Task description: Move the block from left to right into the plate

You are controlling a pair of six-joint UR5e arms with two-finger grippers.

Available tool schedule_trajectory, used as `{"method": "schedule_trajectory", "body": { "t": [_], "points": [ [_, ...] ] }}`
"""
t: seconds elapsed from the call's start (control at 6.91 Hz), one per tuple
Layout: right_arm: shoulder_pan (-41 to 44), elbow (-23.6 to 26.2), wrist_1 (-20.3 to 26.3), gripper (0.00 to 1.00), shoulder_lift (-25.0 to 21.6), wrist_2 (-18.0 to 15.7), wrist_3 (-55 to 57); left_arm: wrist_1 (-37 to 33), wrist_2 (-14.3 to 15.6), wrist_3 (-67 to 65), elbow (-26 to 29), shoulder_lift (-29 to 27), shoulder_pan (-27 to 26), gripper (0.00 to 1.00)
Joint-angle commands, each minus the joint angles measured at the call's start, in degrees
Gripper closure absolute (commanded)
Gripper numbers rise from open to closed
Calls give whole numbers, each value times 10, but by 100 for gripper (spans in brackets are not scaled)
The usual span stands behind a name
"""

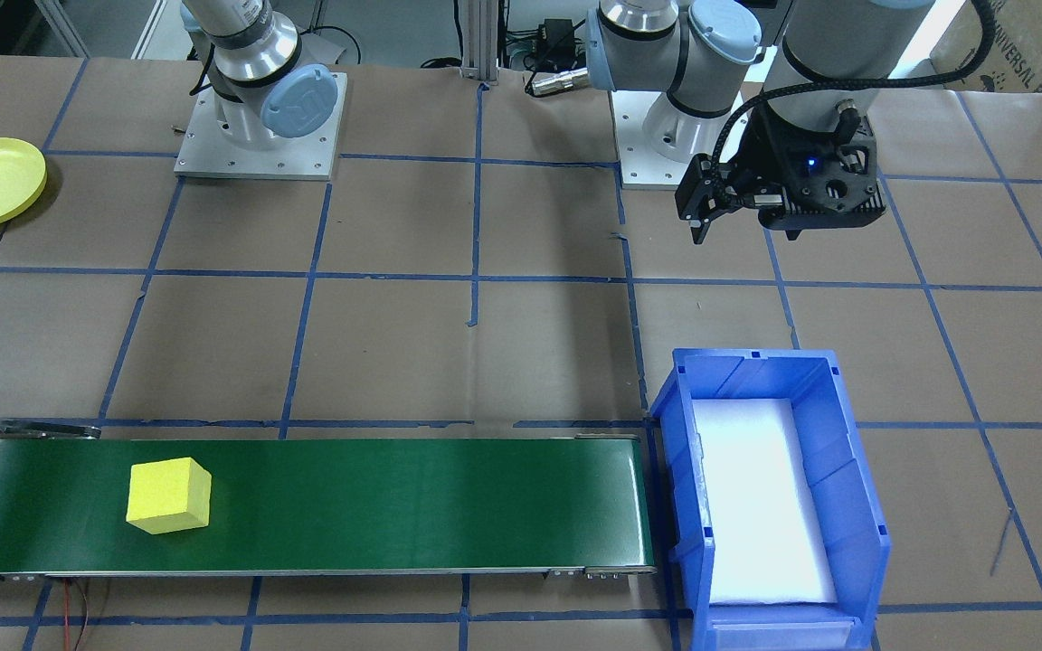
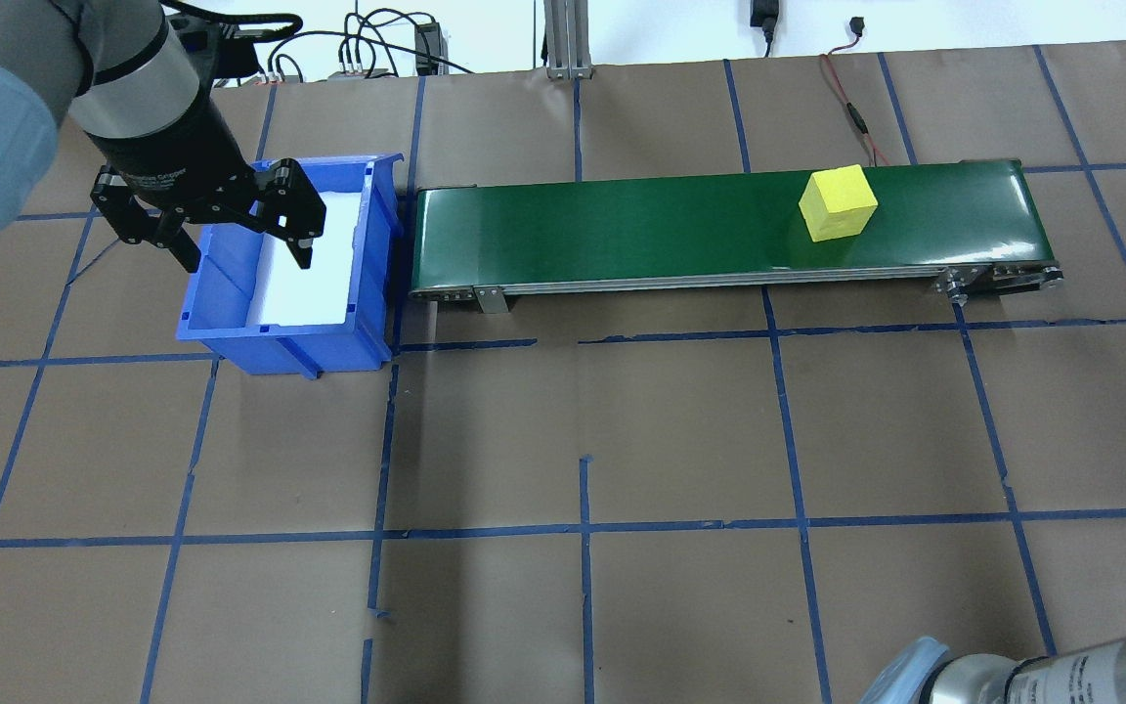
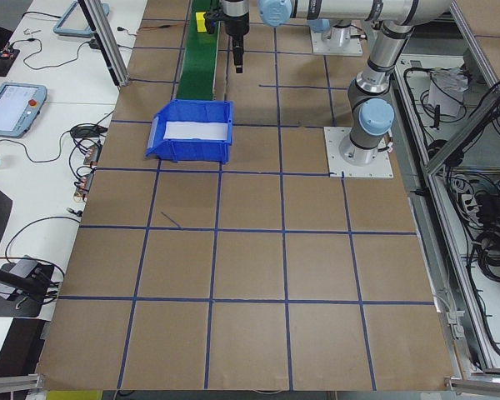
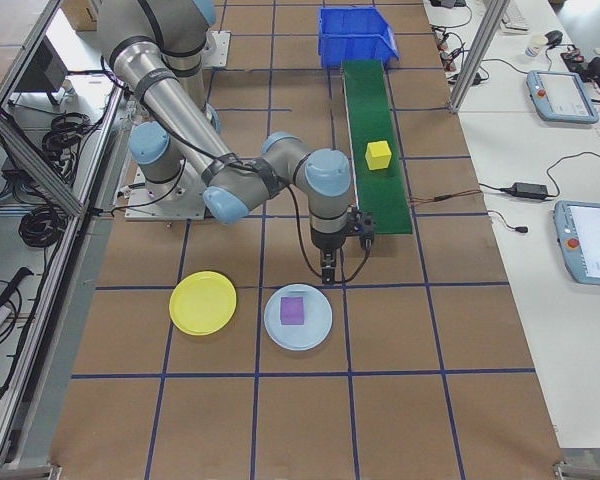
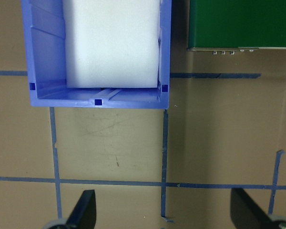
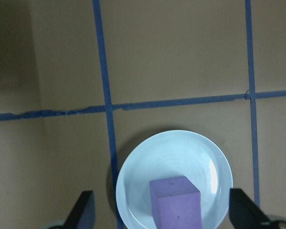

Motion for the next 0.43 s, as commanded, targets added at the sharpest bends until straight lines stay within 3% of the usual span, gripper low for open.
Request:
{"method": "schedule_trajectory", "body": {
  "t": [0.0, 0.29],
  "points": [
    [83, -27, 0, 0, 23, 52, 99, 1, 15, -4, 5, -5, -1, 0],
    [123, -71, -5, 0, 65, 120, 116, 1, 10, 3, 5, -7, -1, 0]
  ]
}}
